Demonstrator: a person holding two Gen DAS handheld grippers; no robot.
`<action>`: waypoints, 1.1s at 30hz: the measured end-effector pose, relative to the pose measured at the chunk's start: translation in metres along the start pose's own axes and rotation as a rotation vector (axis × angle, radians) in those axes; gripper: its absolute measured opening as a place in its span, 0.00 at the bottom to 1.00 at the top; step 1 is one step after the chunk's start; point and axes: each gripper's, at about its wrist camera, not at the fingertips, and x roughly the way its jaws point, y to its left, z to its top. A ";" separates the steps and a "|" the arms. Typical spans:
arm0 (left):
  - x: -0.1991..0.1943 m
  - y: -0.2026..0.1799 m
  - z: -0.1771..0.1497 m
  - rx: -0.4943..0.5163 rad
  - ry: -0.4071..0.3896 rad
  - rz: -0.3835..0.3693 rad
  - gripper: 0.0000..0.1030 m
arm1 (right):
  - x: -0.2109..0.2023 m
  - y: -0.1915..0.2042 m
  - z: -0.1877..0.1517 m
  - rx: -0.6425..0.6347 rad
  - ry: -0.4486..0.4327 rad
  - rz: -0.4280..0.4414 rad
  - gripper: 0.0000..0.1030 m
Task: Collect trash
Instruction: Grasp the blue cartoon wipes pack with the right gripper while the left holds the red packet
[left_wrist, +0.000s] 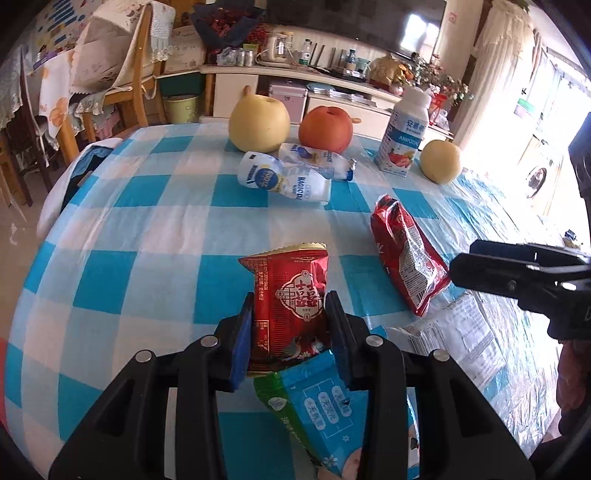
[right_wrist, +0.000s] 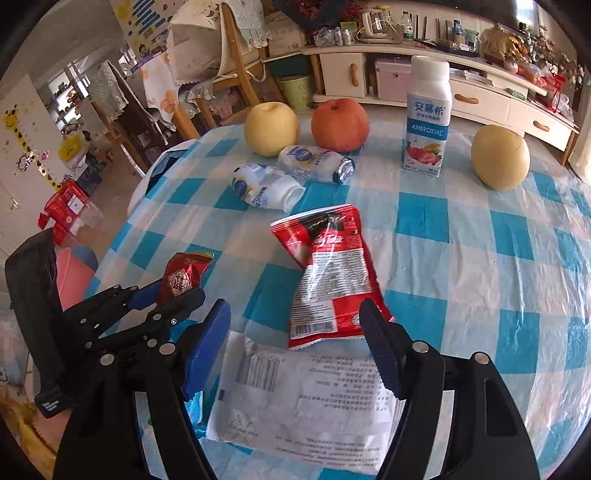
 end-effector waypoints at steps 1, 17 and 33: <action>-0.004 0.004 -0.002 -0.018 -0.007 0.004 0.38 | 0.002 0.007 -0.003 -0.004 0.007 0.008 0.70; -0.075 0.060 -0.028 -0.185 -0.102 0.009 0.38 | 0.024 0.105 -0.072 -0.262 0.032 0.049 0.70; -0.104 0.094 -0.033 -0.267 -0.166 -0.026 0.39 | 0.049 0.121 -0.088 -0.340 0.035 -0.071 0.60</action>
